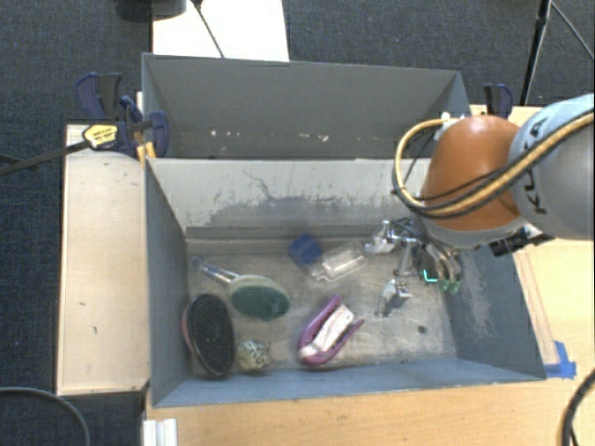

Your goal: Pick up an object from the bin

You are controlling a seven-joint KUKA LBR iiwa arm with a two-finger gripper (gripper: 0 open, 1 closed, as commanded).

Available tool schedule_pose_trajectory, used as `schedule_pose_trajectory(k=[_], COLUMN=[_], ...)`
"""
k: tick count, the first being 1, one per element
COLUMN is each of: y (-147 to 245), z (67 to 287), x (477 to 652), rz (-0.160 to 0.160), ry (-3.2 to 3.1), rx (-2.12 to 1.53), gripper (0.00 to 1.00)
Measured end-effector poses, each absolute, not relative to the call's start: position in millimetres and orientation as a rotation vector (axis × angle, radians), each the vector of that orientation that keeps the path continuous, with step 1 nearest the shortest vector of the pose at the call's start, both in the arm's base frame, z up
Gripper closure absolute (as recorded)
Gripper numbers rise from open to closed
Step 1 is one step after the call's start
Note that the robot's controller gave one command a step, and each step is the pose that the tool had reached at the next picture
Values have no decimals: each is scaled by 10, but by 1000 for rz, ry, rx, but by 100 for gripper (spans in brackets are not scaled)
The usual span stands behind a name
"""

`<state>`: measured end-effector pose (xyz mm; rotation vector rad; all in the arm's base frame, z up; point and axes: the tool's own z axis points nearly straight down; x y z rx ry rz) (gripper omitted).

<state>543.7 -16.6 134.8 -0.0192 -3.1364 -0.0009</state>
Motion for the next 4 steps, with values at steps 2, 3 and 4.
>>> schedule_pose_trajectory(k=[2,3,4], y=[-9,290,185], z=[1020,1006,735], x=[5905,5747,5816], rz=[0,-1,-1], ry=[-3149,-3140,-3135], rx=[-27,140,252], gripper=[0,0,0])
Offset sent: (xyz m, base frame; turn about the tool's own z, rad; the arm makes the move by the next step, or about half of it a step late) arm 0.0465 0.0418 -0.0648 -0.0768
